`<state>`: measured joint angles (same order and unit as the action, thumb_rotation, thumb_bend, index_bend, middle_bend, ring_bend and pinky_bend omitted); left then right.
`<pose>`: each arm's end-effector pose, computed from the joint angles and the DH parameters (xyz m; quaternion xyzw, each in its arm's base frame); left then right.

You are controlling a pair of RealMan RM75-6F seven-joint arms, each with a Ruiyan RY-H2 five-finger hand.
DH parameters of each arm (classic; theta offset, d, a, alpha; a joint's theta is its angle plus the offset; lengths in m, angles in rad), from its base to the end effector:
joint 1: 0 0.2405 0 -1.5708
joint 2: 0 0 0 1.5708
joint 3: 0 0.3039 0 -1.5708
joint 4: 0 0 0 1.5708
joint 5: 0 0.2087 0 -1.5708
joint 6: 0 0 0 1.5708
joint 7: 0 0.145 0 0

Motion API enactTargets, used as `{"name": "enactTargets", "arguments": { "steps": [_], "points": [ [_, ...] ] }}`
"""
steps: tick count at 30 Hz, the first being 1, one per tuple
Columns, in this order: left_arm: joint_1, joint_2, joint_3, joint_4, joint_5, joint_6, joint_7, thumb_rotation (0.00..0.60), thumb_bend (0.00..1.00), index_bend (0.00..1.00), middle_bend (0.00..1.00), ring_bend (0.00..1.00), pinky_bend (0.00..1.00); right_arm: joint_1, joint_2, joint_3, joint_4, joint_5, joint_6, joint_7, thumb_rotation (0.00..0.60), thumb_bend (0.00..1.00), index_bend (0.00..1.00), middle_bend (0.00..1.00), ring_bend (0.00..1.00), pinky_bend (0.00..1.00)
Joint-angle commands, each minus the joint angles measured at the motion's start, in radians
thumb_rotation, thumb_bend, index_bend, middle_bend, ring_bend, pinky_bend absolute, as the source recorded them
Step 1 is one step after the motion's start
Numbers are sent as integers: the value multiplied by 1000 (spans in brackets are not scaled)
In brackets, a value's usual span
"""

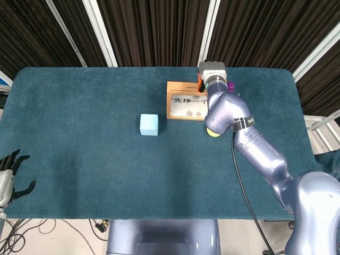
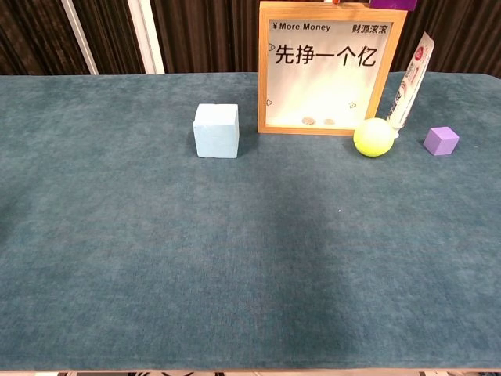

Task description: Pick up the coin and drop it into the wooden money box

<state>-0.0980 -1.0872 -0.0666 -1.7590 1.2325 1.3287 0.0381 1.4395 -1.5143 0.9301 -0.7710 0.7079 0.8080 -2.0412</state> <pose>-0.3639 0.1855 0.1708 -0.5294 -0.5101 -0.3290 0.5927 0.0083 -0.5946 0.1244 0.6633 -0.4995 0.1563 0.5349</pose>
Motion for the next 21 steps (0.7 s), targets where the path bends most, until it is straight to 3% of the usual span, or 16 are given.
{"name": "enactTargets", "arguments": {
  "steps": [1,5,12,17,21],
  "points": [
    [0,0,0,0,-1,0,1,600,316,200,2,0,19,-3,2,0,-7,5,5,-6,600,530,509,0,0,0],
    [0,0,0,-1,-2,0,1,600,316,200,2,0,19,-6,6,4,-16,17,11,-15,600,452,459,0,0,0],
    [-1,1,0,-1,-2,-2,3,600,316,200,2,0,19,-23,18,24,-40,12,-23,12,600,426,416,0,0,0],
    [-1,1,1,0,0,-2,3,600,316,201,2,0,19,-84,41,22,-123,-102,-143,134,600,427,341,0,0,0],
    [-1,2,3,0,4,-1,5,600,316,201,3,0,19,-153,74,3,-236,-267,-199,276,600,427,289,0,0,0]
  ]
}}
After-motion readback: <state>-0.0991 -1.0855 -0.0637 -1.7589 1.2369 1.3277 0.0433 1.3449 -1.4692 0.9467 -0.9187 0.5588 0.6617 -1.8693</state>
